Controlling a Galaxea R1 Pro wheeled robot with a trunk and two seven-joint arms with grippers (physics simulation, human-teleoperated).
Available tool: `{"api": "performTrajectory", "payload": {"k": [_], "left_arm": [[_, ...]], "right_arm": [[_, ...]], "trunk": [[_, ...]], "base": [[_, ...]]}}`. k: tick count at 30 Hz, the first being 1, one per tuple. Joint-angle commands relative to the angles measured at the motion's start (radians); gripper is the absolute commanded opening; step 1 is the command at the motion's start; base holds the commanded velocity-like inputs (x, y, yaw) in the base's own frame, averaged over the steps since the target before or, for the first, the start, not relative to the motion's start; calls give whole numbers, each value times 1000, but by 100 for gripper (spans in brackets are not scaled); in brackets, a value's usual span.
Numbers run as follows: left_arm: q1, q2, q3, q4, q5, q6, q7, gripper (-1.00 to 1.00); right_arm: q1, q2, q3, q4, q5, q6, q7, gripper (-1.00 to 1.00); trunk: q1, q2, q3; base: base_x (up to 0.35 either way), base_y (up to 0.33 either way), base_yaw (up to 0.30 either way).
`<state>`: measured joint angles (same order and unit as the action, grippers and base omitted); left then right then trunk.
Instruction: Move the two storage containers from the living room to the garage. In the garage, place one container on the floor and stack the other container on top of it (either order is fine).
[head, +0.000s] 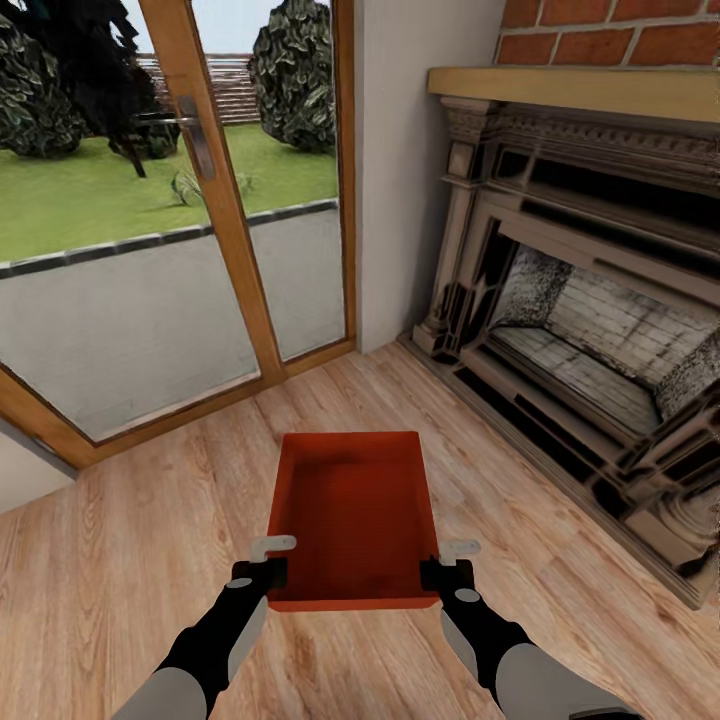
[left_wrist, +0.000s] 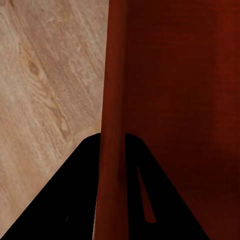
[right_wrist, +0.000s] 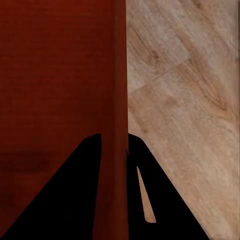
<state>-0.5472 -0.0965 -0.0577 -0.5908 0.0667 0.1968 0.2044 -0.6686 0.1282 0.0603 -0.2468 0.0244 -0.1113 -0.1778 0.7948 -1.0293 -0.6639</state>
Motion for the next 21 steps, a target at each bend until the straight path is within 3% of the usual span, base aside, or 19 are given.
{"api": "performTrajectory", "payload": {"k": [1,21], "left_arm": [[0,-2,-4,-3,1,6,10,-100],[0,-2,-4,-3,1,4,10,-100]], "right_arm": [[0,1,-2,3,-3,-4,-50,-100],[0,1,-4,-1,-8,-6,-52,-100]], "trunk": [[0,-1,1],[0,-1,21]], "base": [[0,0,-84],[0,0,-56]]}}
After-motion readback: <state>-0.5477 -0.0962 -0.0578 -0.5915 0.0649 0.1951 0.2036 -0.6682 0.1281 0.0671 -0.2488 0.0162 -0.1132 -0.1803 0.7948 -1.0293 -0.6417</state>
